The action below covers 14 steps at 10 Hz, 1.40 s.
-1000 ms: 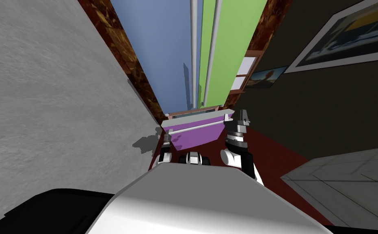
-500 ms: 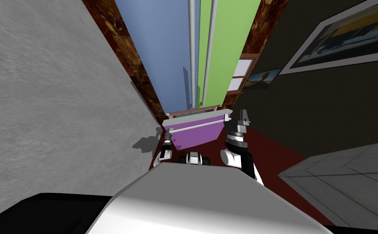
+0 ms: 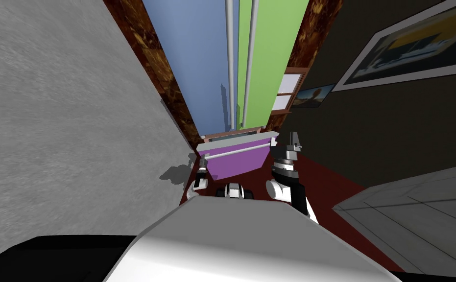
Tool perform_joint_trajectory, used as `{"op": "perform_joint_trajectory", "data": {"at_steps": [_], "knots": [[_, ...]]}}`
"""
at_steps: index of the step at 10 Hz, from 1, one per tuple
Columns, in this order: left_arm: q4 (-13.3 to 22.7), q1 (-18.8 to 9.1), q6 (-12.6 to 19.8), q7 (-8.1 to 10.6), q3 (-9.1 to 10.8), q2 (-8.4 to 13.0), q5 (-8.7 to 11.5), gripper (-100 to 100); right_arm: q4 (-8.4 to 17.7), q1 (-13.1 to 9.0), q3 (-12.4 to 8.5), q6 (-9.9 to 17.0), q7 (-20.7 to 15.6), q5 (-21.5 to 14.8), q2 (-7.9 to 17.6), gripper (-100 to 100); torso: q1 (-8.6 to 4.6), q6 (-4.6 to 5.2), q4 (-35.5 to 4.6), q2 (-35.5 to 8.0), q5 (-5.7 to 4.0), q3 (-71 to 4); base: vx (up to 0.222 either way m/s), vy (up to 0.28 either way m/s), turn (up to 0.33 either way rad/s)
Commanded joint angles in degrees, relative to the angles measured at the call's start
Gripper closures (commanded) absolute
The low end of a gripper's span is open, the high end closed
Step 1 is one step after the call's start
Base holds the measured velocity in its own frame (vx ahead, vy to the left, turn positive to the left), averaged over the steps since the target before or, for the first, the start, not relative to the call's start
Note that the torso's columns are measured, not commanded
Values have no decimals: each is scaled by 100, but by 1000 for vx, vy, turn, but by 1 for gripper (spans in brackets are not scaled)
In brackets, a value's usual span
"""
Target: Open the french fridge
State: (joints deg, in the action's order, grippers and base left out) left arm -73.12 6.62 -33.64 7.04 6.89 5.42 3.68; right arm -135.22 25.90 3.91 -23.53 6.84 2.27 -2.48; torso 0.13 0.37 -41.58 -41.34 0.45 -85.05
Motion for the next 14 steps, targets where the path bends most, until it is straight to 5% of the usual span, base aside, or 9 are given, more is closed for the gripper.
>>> {"op": "perform_joint_trajectory", "data": {"at_steps": [1,3,5,9,11,14], "knots": [[466,-485,-94,-9,5,155,111,100,0,-1,0,0,0,0,0,0,-13,2,-13,-34,-7,17,-130,-44,-9],[780,-485,-94,-9,5,155,111,100,0,-1,0,0,0,0,0,0,-18,2,-16,-38,-8,25,-39,-8,8],[1121,-973,-233,-17,49,320,231,100,0,-1,0,0,0,0,0,0,-5,3,-14,-25,-6,10,-126,-37,-33],[1424,-973,-233,-17,49,320,231,100,0,0,0,0,0,0,0,0,-5,6,3,0,0,-2,-10,-5,4],[1652,-1453,-373,-25,92,486,351,100,0,-1,0,0,0,0,0,0,-17,3,-13,-39,-9,17,-114,-39,-21],[1923,-1462,-373,-25,92,486,351,100,0,0,0,0,0,0,0,0,-23,3,-31,-40,-22,21,-33,-9,3]]}}
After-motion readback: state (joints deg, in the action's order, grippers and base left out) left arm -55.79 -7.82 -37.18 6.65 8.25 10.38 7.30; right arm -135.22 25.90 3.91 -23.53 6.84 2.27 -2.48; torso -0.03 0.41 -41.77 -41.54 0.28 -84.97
